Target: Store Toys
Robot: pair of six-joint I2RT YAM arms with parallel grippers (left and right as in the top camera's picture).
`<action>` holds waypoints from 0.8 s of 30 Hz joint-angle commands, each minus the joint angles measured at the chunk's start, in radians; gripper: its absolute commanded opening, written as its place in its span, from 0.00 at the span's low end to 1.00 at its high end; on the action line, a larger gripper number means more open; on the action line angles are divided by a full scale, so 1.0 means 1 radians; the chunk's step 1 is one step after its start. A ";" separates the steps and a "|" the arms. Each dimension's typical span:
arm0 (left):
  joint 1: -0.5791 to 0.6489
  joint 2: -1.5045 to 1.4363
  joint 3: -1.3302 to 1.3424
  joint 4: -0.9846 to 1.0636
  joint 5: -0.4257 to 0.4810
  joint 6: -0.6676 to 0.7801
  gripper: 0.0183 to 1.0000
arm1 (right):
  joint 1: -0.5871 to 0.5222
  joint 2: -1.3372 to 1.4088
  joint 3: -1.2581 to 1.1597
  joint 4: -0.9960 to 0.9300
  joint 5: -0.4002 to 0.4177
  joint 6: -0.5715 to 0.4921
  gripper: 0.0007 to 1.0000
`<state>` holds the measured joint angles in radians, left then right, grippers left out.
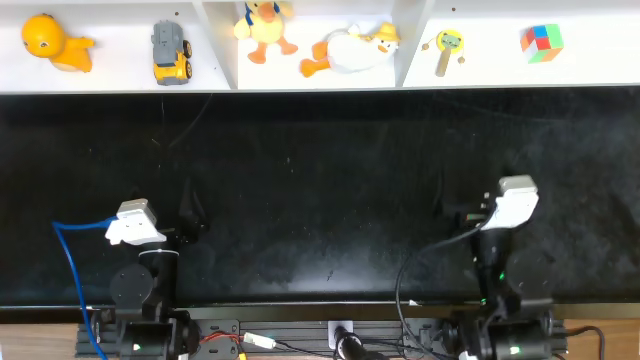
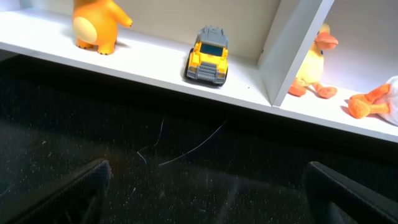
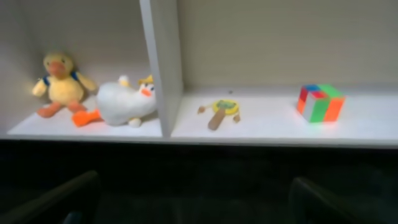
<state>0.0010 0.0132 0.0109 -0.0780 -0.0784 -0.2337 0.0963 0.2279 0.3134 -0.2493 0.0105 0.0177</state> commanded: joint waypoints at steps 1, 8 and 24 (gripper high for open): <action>0.005 -0.010 -0.003 0.000 0.010 -0.003 1.00 | 0.029 -0.129 -0.116 0.027 0.020 0.145 1.00; 0.005 -0.010 -0.003 0.000 0.010 -0.003 1.00 | 0.043 -0.225 -0.264 0.117 -0.016 0.154 1.00; 0.005 -0.010 -0.003 0.000 0.010 -0.003 1.00 | 0.044 -0.225 -0.309 0.176 -0.044 0.106 0.99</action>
<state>0.0010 0.0132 0.0109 -0.0776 -0.0784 -0.2337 0.1326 0.0128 0.0181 -0.0795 -0.0242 0.1307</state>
